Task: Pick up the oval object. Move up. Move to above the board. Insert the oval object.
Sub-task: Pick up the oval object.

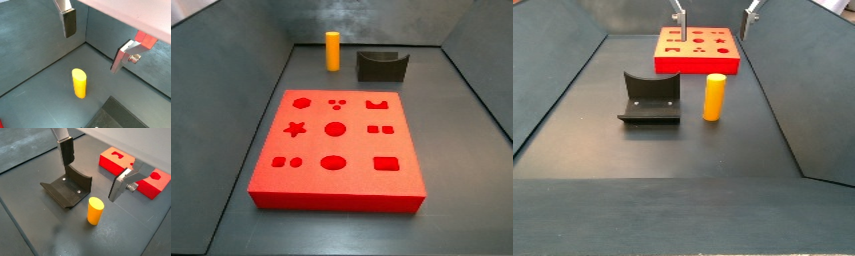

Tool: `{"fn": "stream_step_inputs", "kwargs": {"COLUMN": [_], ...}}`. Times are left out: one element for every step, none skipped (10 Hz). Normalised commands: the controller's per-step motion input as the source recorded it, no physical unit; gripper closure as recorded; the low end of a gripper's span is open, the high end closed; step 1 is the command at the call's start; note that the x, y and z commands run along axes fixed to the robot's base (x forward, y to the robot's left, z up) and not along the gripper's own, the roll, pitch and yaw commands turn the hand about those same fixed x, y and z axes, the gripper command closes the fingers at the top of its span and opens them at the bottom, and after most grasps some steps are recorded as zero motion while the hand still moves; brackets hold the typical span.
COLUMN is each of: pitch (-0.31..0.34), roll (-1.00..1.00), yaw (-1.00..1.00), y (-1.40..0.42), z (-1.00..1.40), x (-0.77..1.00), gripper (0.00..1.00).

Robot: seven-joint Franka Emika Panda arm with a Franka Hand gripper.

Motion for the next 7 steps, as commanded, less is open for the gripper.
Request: {"fn": "stream_step_inputs", "kwargs": {"pitch": [-0.131,-0.169,-0.044,0.0,0.0,0.0,0.0], "roll": [-0.08,-0.02,0.0,0.0,0.0,0.0,0.0], "yaw": [0.41,0.59,-0.51,-1.0,-1.0,-1.0,-1.0], "y": [-0.08,-0.25,-0.25,0.0,0.0,0.0,0.0], "z": [-0.51,-0.14,-0.3,-0.21,-0.21,-0.22,-0.22], "x": [0.18,-0.12,0.03,0.0,0.0,0.0,0.0], "gripper": [0.0,0.0,0.0,0.0,0.0,0.0,0.0]}}
